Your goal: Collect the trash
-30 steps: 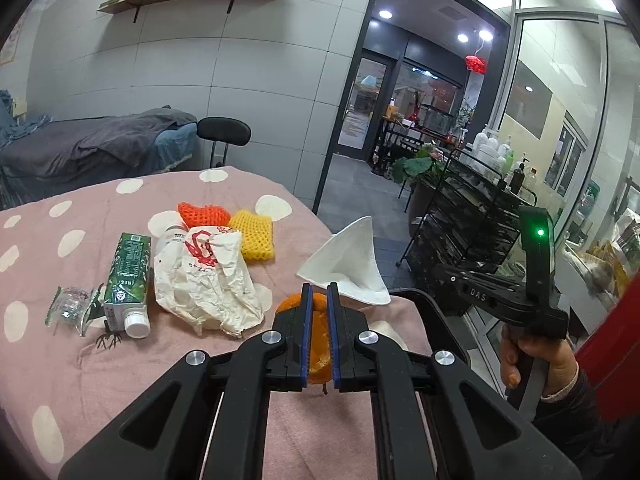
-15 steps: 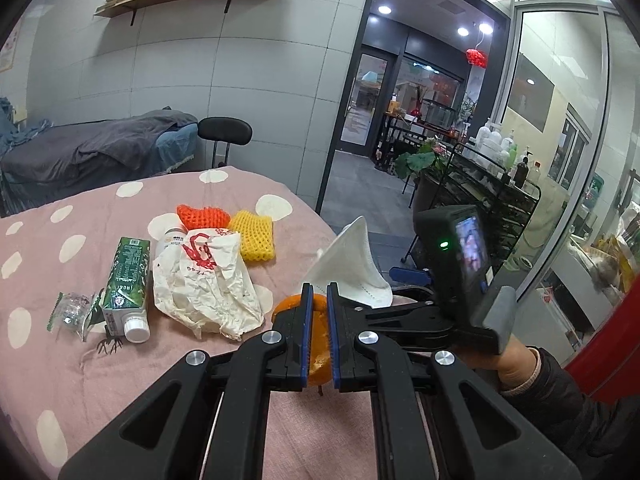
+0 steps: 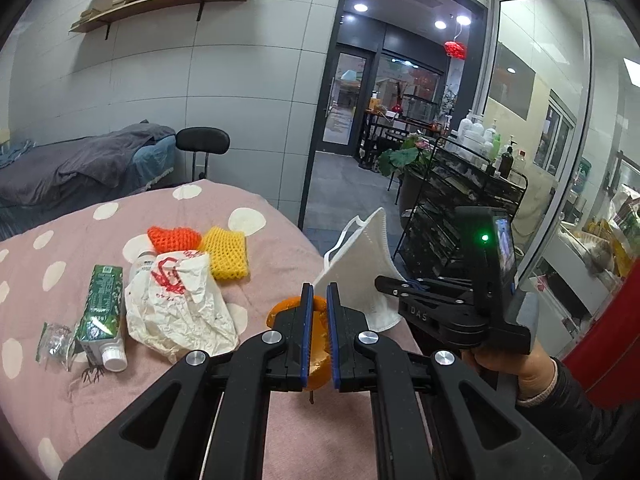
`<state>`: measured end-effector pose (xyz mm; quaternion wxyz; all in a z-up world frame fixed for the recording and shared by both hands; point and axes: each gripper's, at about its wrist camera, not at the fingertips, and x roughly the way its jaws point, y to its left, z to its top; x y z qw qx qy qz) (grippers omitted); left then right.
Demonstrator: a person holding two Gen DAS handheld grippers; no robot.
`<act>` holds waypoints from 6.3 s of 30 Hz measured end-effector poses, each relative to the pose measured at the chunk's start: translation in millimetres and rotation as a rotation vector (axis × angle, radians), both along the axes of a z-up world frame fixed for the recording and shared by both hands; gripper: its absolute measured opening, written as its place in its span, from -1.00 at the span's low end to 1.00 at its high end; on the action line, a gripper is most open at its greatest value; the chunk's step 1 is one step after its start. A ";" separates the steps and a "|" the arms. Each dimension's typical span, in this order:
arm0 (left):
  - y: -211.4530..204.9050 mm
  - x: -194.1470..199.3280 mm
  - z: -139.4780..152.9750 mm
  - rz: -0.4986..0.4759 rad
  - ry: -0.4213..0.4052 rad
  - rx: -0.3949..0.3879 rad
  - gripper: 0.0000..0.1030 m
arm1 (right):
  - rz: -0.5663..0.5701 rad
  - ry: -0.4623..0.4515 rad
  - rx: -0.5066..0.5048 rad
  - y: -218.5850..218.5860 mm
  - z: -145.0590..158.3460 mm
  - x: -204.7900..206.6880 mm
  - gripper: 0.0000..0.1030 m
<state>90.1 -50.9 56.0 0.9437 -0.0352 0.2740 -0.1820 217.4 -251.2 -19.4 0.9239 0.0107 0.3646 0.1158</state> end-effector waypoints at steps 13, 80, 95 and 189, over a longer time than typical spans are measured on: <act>-86.1 30.9 2.4 -0.234 0.016 -0.012 -0.85 | -0.398 0.175 -0.002 -143.3 -56.8 -23.5 -0.90; -143.0 20.2 -39.1 -0.227 -0.047 0.169 0.88 | -0.651 0.193 0.029 -182.2 -82.8 -68.2 0.70; -52.4 8.5 -29.5 -0.003 -0.079 0.170 0.88 | -0.398 0.032 0.020 -84.8 -26.6 -50.2 0.78; 207.5 -15.0 -52.7 0.594 0.078 -0.215 -0.45 | 0.421 -0.038 0.007 234.5 37.0 -56.0 -0.02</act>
